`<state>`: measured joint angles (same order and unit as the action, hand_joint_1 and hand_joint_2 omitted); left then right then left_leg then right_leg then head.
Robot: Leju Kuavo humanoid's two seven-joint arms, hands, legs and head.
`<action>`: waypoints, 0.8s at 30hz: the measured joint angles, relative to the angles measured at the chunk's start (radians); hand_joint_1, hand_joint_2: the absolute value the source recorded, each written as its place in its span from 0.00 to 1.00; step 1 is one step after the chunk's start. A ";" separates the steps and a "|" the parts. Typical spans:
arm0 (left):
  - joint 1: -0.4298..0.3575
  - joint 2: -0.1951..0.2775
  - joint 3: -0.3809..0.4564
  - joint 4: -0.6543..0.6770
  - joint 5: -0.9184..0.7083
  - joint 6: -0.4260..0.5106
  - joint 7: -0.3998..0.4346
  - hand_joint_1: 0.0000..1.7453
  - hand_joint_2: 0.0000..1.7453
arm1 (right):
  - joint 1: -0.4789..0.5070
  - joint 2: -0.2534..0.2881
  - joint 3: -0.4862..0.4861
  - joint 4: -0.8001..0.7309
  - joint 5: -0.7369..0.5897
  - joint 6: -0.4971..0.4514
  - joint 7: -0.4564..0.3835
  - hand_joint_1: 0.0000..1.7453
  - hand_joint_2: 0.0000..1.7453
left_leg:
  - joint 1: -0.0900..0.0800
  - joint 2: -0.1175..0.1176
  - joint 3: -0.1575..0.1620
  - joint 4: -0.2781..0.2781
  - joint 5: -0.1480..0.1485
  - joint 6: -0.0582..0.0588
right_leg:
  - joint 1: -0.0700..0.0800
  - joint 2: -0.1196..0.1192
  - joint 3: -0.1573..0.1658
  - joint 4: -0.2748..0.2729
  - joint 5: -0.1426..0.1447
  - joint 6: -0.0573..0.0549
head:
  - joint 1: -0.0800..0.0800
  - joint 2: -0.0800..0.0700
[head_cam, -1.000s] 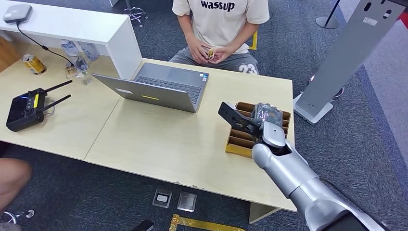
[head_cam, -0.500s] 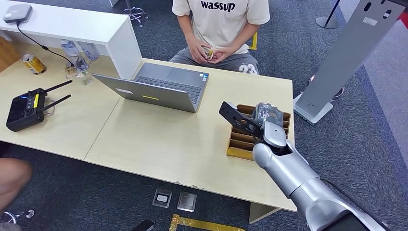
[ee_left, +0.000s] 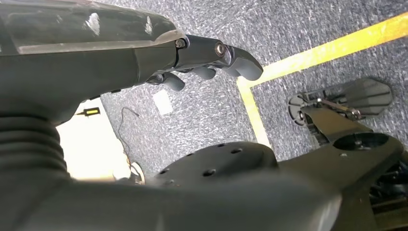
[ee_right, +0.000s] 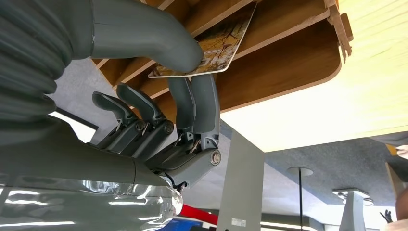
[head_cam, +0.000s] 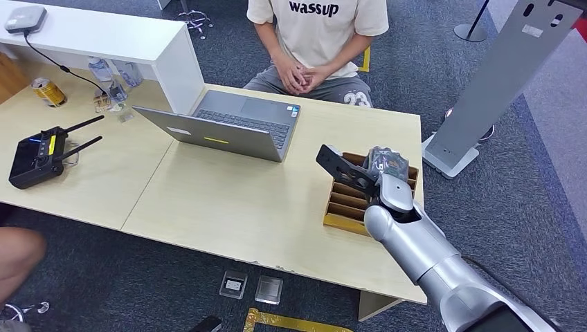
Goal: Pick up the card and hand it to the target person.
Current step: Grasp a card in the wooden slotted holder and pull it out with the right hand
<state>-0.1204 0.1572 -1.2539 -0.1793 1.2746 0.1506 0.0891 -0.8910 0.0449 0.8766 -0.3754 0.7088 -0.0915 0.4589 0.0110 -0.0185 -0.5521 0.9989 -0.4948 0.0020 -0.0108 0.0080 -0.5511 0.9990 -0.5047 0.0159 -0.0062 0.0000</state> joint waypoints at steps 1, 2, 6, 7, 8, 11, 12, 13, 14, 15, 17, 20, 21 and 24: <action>0.000 0.000 0.000 0.000 -0.001 -0.004 -0.003 0.00 1.00 | 0.000 0.000 0.000 0.000 0.000 -0.001 0.000 1.00 1.00 | 0.000 0.000 0.000 0.000 0.000 0.000 | 0.000 0.000 0.000 0.000 0.000 0.000 | 0.000 0.000; 0.000 0.000 0.000 0.000 -0.001 -0.006 -0.006 0.00 1.00 | 0.000 0.000 0.000 0.000 -0.001 -0.002 0.000 1.00 1.00 | 0.000 0.000 0.000 0.000 0.000 0.000 | 0.000 0.000 0.000 0.000 0.000 0.000 | 0.000 0.000; 0.000 0.000 0.000 0.000 0.001 -0.004 -0.017 0.00 1.00 | 0.000 -0.001 0.000 0.000 -0.006 -0.009 -0.002 1.00 1.00 | 0.000 0.000 0.000 0.000 0.000 0.000 | 0.000 0.000 0.000 0.000 0.000 0.000 | 0.000 0.000; 0.000 0.000 0.000 0.000 0.001 -0.002 -0.017 0.00 1.00 | 0.000 -0.001 0.000 0.000 -0.008 -0.012 -0.003 1.00 1.00 | 0.000 0.000 0.000 0.000 0.000 0.000 | 0.000 0.000 0.000 0.000 0.000 0.000 | 0.000 0.000; 0.000 0.000 0.000 0.000 0.001 0.000 -0.016 0.00 1.00 | 0.000 -0.001 0.000 0.000 -0.010 -0.017 -0.005 1.00 1.00 | 0.000 0.000 0.000 0.000 0.000 0.000 | 0.000 0.000 0.000 0.000 0.000 0.000 | 0.000 0.000; 0.000 0.000 0.000 0.000 0.004 0.004 -0.010 0.00 1.00 | -0.002 -0.001 0.000 -0.002 -0.016 -0.045 -0.016 1.00 1.00 | 0.000 0.000 -0.001 0.000 0.000 0.000 | 0.000 0.000 0.000 0.000 0.000 0.000 | 0.000 0.000; 0.000 0.000 0.000 0.000 0.006 0.006 -0.008 0.00 1.00 | -0.004 -0.001 0.000 -0.005 -0.017 -0.058 -0.020 1.00 1.00 | 0.000 0.000 -0.001 0.000 0.000 0.000 | 0.000 0.000 0.000 0.000 0.000 0.000 | 0.000 0.000; 0.000 0.000 0.000 0.000 0.009 0.009 -0.007 0.00 1.00 | -0.007 -0.001 -0.001 -0.010 -0.018 -0.070 -0.023 1.00 1.00 | 0.000 0.000 -0.001 0.000 0.000 0.000 | 0.000 0.000 0.000 0.000 0.000 0.000 | 0.000 0.000; 0.000 0.000 0.001 0.000 0.011 0.011 -0.006 0.00 1.00 | -0.012 -0.001 -0.001 -0.018 -0.019 -0.080 -0.024 1.00 1.00 | 0.000 0.000 -0.001 0.000 0.000 0.000 | 0.000 0.000 0.000 0.000 0.000 0.000 | 0.000 0.000; 0.000 0.000 0.002 0.000 0.015 0.013 -0.006 0.00 1.00 | -0.018 -0.001 -0.002 -0.029 -0.019 -0.090 -0.025 1.00 1.00 | 0.000 0.000 -0.001 0.000 0.000 0.000 | 0.000 0.000 0.000 0.000 0.000 0.000 | 0.000 0.000; 0.000 0.000 0.003 0.000 0.021 0.018 -0.004 0.00 1.00 | -0.031 -0.004 -0.003 -0.063 -0.019 -0.108 -0.020 1.00 1.00 | 0.000 0.000 -0.001 0.000 0.000 0.000 | 0.000 0.000 0.000 0.000 0.000 0.000 | 0.000 0.000; 0.001 0.000 0.004 0.000 0.029 0.025 0.000 0.00 1.00 | -0.044 -0.016 -0.005 -0.146 -0.011 -0.114 0.000 1.00 1.00 | 0.000 0.000 -0.001 0.000 0.000 0.000 | 0.000 0.000 0.000 0.000 0.000 0.000 | 0.000 0.000; 0.002 0.001 0.004 0.000 0.032 0.027 0.001 0.00 1.00 | -0.047 -0.024 -0.006 -0.185 -0.005 -0.109 0.006 1.00 1.00 | 0.000 0.000 -0.001 0.000 0.000 0.000 | 0.000 0.000 -0.001 0.000 0.000 0.000 | 0.000 0.000; 0.005 0.001 0.005 0.000 0.037 0.029 0.002 0.00 1.00 | -0.052 -0.053 -0.012 -0.315 0.018 -0.083 0.015 1.00 1.00 | 0.000 0.000 0.000 0.000 0.000 0.000 | 0.000 0.000 0.000 0.000 0.000 0.000 | 0.000 0.000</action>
<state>-0.1154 0.1581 -1.2486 -0.1793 1.3112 0.1801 0.0908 -0.9430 -0.0076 0.8651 -0.6902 0.7271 -0.1746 0.4740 0.0110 -0.0186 -0.5525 0.9990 -0.4947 0.0019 -0.0108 0.0082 -0.5516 0.9992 -0.5047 0.0158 -0.0063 0.0000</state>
